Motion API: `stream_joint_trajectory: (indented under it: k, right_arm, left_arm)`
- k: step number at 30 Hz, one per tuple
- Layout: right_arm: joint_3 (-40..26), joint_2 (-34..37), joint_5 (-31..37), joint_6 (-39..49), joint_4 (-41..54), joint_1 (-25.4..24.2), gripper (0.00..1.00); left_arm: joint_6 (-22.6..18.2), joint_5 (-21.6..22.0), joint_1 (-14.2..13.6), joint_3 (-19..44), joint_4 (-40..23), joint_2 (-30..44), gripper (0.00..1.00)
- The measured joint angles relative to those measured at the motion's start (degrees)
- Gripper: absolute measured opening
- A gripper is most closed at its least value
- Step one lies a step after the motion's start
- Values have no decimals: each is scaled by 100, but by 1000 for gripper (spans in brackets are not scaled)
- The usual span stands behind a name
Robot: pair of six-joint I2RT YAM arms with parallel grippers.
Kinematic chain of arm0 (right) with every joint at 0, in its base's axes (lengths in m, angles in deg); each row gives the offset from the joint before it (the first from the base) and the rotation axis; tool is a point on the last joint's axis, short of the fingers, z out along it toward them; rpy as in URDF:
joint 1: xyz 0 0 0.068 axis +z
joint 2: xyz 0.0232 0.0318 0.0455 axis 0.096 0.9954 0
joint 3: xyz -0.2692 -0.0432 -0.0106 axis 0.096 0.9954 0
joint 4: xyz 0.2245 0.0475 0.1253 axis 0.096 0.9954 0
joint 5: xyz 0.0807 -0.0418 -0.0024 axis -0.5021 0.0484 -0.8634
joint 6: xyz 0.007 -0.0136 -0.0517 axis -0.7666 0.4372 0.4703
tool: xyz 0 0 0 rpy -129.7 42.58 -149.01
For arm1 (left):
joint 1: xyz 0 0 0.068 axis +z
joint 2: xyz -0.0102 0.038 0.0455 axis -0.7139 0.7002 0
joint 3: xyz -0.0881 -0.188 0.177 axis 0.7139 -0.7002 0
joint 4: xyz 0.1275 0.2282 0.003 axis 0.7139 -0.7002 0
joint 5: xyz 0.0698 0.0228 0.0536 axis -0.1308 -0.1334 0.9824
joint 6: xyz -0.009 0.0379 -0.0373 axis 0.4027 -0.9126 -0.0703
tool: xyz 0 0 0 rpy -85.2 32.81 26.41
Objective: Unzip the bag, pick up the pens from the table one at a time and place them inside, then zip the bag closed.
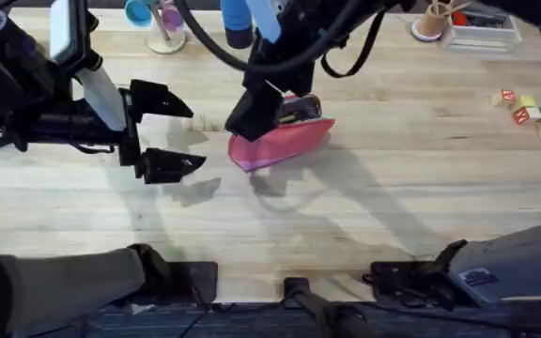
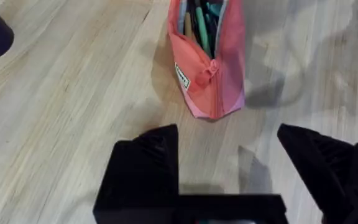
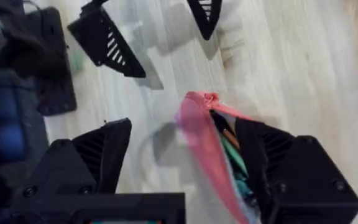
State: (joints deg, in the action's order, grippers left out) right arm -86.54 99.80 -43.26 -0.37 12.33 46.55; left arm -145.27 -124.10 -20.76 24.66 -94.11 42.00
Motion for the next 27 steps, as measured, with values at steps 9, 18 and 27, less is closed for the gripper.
stream_joint_trajectory:
  k: [9,18,27]
  right_arm:
    - [0,115,0,-676,-4,0,996]
    - [0,114,0,-757,-4,0,996]
    - [0,115,2,-777,-3,0,996]
  left_arm:
    - [0,0,0,0,0,0,995]
    - [0,0,0,0,0,0,995]
    - [0,0,0,0,0,1,995]
